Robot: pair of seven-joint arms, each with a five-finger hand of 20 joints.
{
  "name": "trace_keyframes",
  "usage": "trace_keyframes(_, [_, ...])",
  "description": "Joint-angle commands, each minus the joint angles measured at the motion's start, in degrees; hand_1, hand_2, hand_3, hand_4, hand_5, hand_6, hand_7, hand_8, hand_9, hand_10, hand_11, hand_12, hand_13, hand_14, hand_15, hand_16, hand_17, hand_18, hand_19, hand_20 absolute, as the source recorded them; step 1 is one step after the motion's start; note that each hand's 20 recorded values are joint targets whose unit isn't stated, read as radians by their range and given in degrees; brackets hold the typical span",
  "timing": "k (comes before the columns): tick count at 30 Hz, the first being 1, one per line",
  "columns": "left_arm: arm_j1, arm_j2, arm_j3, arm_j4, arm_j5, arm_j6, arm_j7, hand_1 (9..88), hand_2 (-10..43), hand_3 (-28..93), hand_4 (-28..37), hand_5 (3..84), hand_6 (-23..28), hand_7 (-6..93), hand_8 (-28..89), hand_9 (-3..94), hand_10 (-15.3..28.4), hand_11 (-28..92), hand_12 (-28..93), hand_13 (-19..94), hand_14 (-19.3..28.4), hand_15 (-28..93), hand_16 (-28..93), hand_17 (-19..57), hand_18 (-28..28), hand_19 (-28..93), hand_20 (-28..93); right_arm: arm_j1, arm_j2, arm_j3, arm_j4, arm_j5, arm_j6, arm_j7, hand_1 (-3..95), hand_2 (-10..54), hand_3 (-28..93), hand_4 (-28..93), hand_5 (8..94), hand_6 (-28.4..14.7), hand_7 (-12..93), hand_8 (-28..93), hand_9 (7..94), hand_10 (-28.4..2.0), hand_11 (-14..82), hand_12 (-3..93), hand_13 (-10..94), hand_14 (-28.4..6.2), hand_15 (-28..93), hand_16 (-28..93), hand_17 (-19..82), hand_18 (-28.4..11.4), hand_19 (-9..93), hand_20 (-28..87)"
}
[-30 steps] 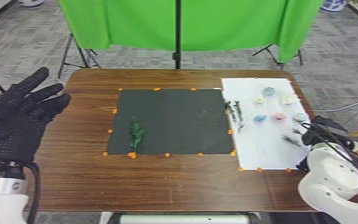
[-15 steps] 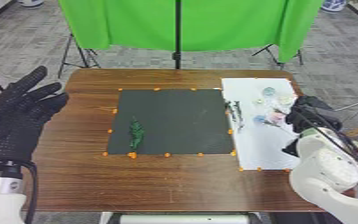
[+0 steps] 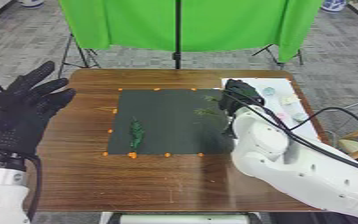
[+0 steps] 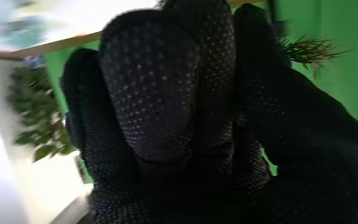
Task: Arrange flowers
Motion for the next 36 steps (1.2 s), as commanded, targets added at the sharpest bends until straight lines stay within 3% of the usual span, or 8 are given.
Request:
trace_keyframes(1, [-0.91,0.32,-0.87,0.2,0.75,-0.55,-1.62,21.4,8.0,78,-26.4,36.2,9.4,14.3,-9,33.6,21.6,32,12,26,28.4,61,-12,-5.3,26.5,62,26,2.6,-13.33,-2.26,3.46,1.71,-2.84,-1.34,57.3,-9.5,66,-28,89.6,0.3,16,7,93.7,-8.3,31.1,16.1,94,-3.4,50,16,61,-14.4,93,1])
trace_keyframes(6, [-3.58,1.18,-0.03,1.1,0.69,-1.86,-1.75,21.5,8.0,78,-26.3,36.4,9.5,14.9,-9,33.6,21.8,33,12,26,28.4,61,-12,-5.3,26.5,62,26,4.47,-17.67,-5.62,6.47,3.48,-3.25,-0.35,57.1,-9.5,66,-28,89.5,0.1,17,7,93.7,-8.2,32.3,15.4,94,-3.1,50,16,61,-14.5,93,2])
trace_keyframes(10, [-5.89,2.46,1.5,2.03,0.43,-2.82,-0.72,21.5,8.0,78,-26.3,36.4,9.5,15.1,-9,33.7,21.9,33,12,27,28.4,61,-12,-5.3,26.5,62,26,6.85,-20.21,-8.7,8.89,4.92,-2.81,0.85,56.6,-9.5,67,-28,89.5,0.1,17,7,93.7,-7.9,32.9,14.9,94,-2.8,51,16,61,-14.6,93,3])
trace_keyframes(15, [-8.91,3.53,3.54,3.1,0.2,-3.82,-0.63,21.7,7.9,79,-26.4,36.5,9.6,15.4,-10,33.8,21.9,33,12,27,28.4,61,-12,-5.4,26.5,62,26,7.85,-21.89,-10.23,11.4,6.5,-2.36,2.39,55.9,-9.5,67,-28,89.5,0.4,18,7,93.7,-7.9,33.8,14.3,94,-2.6,51,15,61,-14.5,93,3])
trace_keyframes(20, [-10.19,4.07,4.29,3.64,0.09,-4.39,-0.23,21.6,7.9,79,-26.4,36.5,9.7,15.5,-10,33.7,22.0,33,12,26,28.4,61,-12,-5.5,26.6,62,26,8.09,-22.89,-10.66,13.02,7.46,-1.93,3.55,55.4,-9.5,68,-28,89.4,0.4,18,7,93.7,-7.9,34.5,13.6,94,-2.5,51,15,61,-14.6,93,4])
trace_keyframes(25, [-12.32,4.37,5.49,4.33,0.2,-5.04,-0.8,21.6,7.9,79,-26.3,36.6,9.7,15.5,-10,33.7,22.1,33,12,26,28.4,61,-12,-5.5,26.6,62,26,8.41,-23.99,-11.78,14.31,6.66,-1.33,4.77,55.0,-9.5,68,-28,89.4,0.3,18,7,93.7,-7.7,35.0,13.3,94,-2.5,52,15,61,-14.5,93,4])
trace_keyframes(32, [-17.1,5.28,8.64,5.76,0.21,-6.55,-1.29,21.8,7.9,79,-26.3,36.7,9.9,15.5,-10,33.7,22.2,33,12,26,28.4,60,-12,-5.7,26.6,62,26,9.55,-24.72,-13.36,15.8,8.51,-0.03,6.54,53.7,-9.5,68,-28,89.0,0.2,18,6,93.7,-7.6,35.6,13.2,94,-2.3,52,15,62,-14.5,93,5])
trace_keyframes(36, [-17.01,5.31,8.72,5.75,0.24,-6.83,-1.16,21.9,7.9,79,-26.4,36.7,9.9,15.6,-10,33.8,22.2,33,12,26,28.4,60,-12,-5.8,26.6,62,26,9.4,-24.95,-13.98,16.24,7.83,0.17,7.47,52.0,-9.5,67,-28,87.8,-0.2,17,6,93.7,-7.6,35.3,13.1,94,-2.3,52,15,62,-14.4,93,5])
